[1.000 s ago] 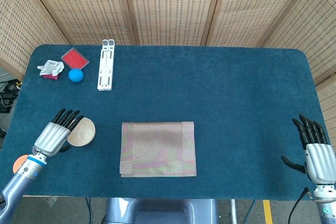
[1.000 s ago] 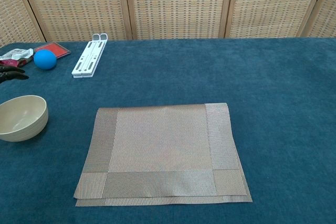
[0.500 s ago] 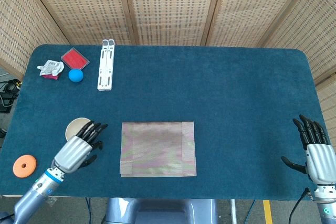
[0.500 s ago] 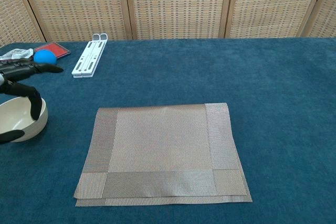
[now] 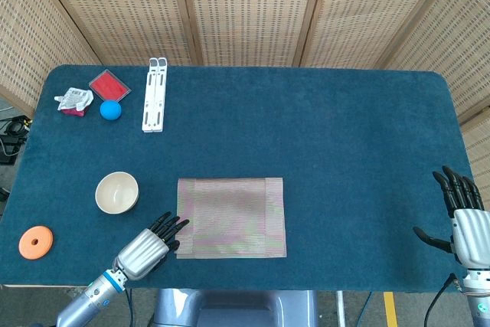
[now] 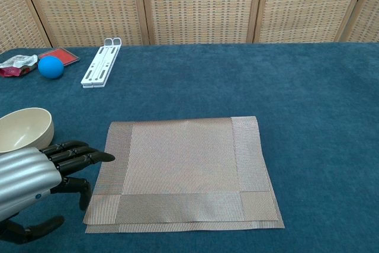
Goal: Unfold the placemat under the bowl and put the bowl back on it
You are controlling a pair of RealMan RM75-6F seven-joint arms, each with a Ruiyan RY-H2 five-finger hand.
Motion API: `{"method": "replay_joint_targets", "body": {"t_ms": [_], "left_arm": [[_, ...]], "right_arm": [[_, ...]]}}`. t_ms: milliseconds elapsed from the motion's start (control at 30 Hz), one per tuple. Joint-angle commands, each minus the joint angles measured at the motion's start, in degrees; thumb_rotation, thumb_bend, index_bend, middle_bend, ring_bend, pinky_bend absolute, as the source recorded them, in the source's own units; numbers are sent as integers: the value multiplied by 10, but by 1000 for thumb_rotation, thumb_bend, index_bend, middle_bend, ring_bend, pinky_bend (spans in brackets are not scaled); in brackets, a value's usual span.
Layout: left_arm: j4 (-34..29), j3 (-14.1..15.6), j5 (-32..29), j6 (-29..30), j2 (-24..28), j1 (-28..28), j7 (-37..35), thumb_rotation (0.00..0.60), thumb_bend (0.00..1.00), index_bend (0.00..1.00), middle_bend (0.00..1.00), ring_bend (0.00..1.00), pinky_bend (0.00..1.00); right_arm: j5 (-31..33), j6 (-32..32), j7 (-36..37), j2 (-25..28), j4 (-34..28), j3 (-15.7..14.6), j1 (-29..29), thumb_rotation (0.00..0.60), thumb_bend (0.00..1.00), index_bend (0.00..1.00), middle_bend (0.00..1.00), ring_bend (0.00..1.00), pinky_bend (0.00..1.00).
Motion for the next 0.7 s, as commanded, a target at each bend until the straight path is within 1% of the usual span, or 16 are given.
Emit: {"method": "replay_joint_targets", "body": {"t_ms": [33,233,433,700], "left_arm": [[3,0,-3,-2,1,1,0,600,470,382,0,0,0],[15,-1,-4,-1,-4,3,-3,600,470,412,0,0,0],[38,-8,-8,-2,-25,3,-1,600,470,449,0,0,0],[48,-14,-8,-1,-42,2,3,600,464,433,0,0,0]], "right_arm": [[0,0,-1,0,0,0,0,600,130,48,0,0,0],[0,0,-3,0,-1,0,0,600,130,49,0,0,0],[-2,2,0,-2,1,1,0,600,130,48,0,0,0],[-2,3,1,-3,2,1,0,600,130,48,0,0,0]]}}
